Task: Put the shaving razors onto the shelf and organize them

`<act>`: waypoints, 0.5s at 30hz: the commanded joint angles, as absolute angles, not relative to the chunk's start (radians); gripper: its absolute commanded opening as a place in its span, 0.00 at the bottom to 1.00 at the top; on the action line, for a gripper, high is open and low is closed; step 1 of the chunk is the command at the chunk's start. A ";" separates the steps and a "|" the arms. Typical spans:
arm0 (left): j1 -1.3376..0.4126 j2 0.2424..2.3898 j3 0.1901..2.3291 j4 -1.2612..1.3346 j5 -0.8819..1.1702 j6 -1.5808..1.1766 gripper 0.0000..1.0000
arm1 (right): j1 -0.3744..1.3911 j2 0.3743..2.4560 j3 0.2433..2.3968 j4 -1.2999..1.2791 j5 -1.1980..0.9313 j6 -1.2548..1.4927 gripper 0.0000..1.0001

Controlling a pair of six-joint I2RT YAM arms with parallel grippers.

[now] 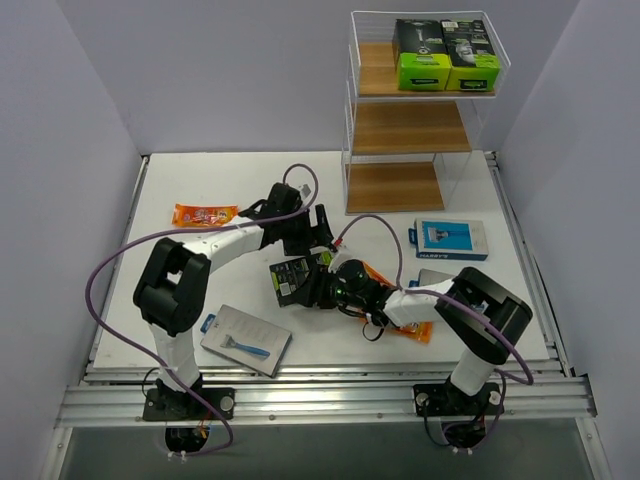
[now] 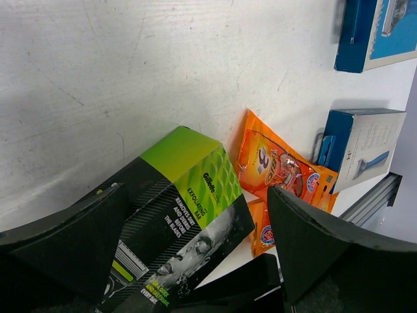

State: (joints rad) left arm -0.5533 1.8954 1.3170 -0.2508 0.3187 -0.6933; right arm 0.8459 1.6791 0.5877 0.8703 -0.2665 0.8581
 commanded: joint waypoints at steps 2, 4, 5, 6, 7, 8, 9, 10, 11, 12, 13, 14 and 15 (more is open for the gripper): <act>-0.542 1.847 1.425 -0.360 0.293 -0.597 0.95 | 0.847 1.563 0.600 0.904 -0.235 0.827 0.51; -0.516 1.824 1.478 -0.422 0.270 -0.566 0.94 | 0.853 1.536 0.592 0.884 -0.215 0.825 0.53; -0.508 1.816 1.502 -0.439 0.268 -0.527 0.94 | 0.856 1.510 0.585 0.864 -0.210 0.824 0.53; -0.493 1.798 1.526 -0.489 0.256 -0.506 0.94 | 0.857 1.497 0.580 0.853 -0.207 0.824 0.54; -0.488 1.786 1.567 -0.511 0.209 -0.490 0.94 | 0.857 1.485 0.575 0.842 -0.203 0.828 0.54; -0.483 1.775 1.584 -0.540 0.186 -0.459 0.94 | 0.857 1.458 0.568 0.830 -0.187 0.831 0.55; -0.479 1.751 1.598 -0.551 0.166 -0.447 0.94 | 0.856 1.448 0.549 0.828 -0.181 0.833 0.55; -0.469 1.737 1.608 -0.561 0.134 -0.434 0.94 | 0.856 1.436 0.542 0.822 -0.178 0.834 0.55; -0.466 1.724 1.620 -0.584 0.115 -0.410 0.94 | 0.856 1.418 0.535 0.804 -0.163 0.841 0.55; -0.463 1.697 1.620 -0.592 0.095 -0.399 0.94 | 0.854 1.407 0.525 0.792 -0.152 0.841 0.55; -0.456 1.681 1.614 -0.598 0.062 -0.390 0.94 | 0.854 1.398 0.519 0.782 -0.144 0.839 0.55; -0.453 1.665 1.586 -0.603 0.051 -0.381 0.94 | 0.853 1.381 0.511 0.775 -0.137 0.844 0.55; -0.448 1.629 1.566 -0.600 0.046 -0.380 0.94 | 0.848 1.373 0.505 0.772 -0.123 0.850 0.54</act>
